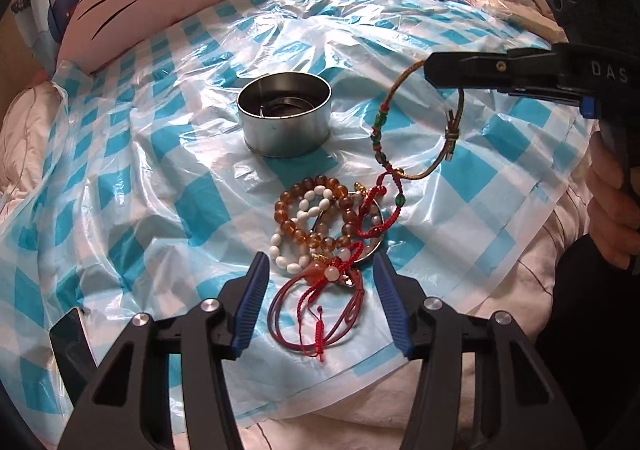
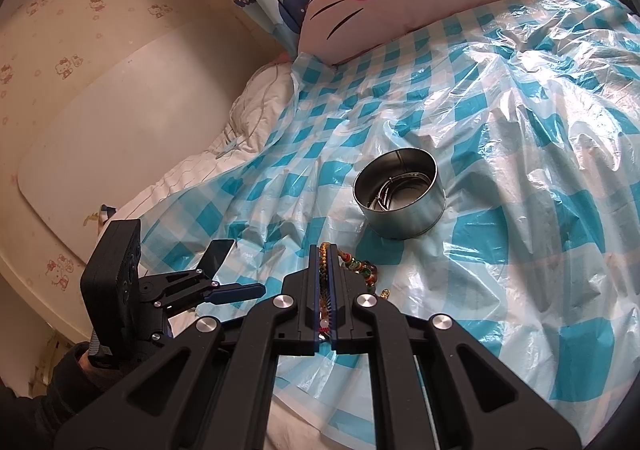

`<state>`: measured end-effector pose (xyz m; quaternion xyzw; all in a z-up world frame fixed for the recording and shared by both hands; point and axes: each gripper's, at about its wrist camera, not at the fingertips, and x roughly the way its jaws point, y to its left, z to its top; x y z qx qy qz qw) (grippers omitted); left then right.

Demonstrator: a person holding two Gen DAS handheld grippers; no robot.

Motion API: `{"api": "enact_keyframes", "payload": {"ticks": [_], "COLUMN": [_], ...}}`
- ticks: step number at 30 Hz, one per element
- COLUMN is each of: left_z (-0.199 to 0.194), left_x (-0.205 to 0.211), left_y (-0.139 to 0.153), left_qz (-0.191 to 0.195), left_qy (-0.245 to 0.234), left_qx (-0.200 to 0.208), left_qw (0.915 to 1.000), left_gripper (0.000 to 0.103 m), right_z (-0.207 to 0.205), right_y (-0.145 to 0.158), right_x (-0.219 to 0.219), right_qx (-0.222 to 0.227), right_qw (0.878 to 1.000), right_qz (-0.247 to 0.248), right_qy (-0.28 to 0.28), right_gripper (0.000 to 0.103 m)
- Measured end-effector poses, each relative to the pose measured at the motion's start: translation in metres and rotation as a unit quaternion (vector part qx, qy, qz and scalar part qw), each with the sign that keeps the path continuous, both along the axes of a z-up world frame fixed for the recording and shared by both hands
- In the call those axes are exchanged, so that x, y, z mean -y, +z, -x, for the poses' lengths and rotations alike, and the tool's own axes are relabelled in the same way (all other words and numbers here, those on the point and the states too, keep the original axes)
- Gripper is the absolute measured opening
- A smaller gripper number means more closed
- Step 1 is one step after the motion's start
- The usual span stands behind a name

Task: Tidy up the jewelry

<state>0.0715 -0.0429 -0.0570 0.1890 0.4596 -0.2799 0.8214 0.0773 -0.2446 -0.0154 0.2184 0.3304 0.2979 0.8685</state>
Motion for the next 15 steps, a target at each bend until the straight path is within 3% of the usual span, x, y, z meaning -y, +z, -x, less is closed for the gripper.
{"api": "enact_keyframes", "payload": {"ticks": [3, 4, 8, 12, 15], "left_z": [-0.006, -0.007, -0.012, -0.007, -0.003], "left_x": [0.002, 0.002, -0.003, -0.006, 0.000], "left_y": [-0.019, -0.027, -0.042, -0.024, -0.020], "left_qz": [-0.014, -0.022, -0.020, 0.002, -0.019], "left_qy": [-0.008, -0.010, 0.007, 0.013, 0.006], "left_qx": [-0.040, -0.055, -0.087, -0.064, -0.043], "left_qw": [0.9991, 0.9982, 0.9960, 0.9979, 0.9989], "left_gripper": [0.015, 0.009, 0.009, 0.008, 0.008], "right_z": [0.000, 0.000, 0.000, 0.000, 0.000], "right_y": [0.000, -0.001, -0.001, -0.002, -0.002], "right_x": [0.000, 0.000, 0.001, 0.001, 0.000], "right_qx": [-0.001, -0.001, -0.002, -0.003, -0.004], "right_qw": [1.000, 1.000, 1.000, 1.000, 1.000], "right_qz": [-0.002, -0.003, -0.006, -0.006, -0.005], "right_qy": [-0.001, -0.001, 0.000, 0.000, 0.001], "right_gripper": [0.004, 0.004, 0.004, 0.004, 0.004]}}
